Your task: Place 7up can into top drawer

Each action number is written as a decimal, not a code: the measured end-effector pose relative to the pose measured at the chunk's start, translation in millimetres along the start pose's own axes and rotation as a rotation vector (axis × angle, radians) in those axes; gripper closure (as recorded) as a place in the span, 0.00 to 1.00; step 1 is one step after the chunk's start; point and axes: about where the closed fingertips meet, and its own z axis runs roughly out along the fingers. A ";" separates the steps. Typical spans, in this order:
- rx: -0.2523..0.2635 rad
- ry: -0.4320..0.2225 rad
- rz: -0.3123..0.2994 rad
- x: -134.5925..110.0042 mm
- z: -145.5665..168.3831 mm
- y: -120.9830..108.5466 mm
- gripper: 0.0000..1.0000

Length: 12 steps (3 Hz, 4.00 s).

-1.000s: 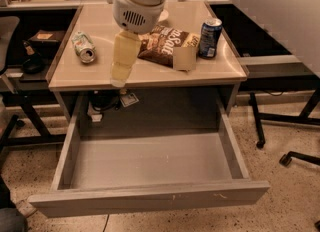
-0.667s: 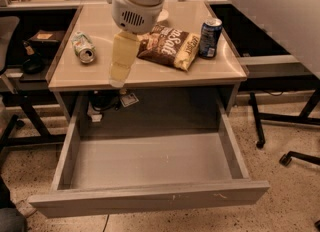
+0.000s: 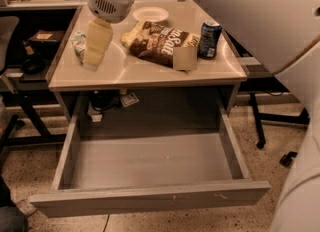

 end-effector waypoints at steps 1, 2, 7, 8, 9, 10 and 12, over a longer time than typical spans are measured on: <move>0.004 -0.009 0.000 -3.6 -2.3 -2.1 0.00; 0.003 -0.098 0.008 -14.5 -2.5 -1.6 0.00; -0.032 -0.080 0.124 -72.6 61.4 -73.3 0.00; -0.047 -0.038 0.136 -74.3 81.7 -85.6 0.00; -0.047 -0.038 0.136 -74.3 81.7 -85.6 0.00; -0.069 -0.035 0.167 -79.7 104.7 -86.4 0.00; -0.081 0.008 0.234 -85.6 141.7 -98.1 0.00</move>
Offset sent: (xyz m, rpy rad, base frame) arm 0.0023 0.0283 0.0210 0.2741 -0.0410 0.0420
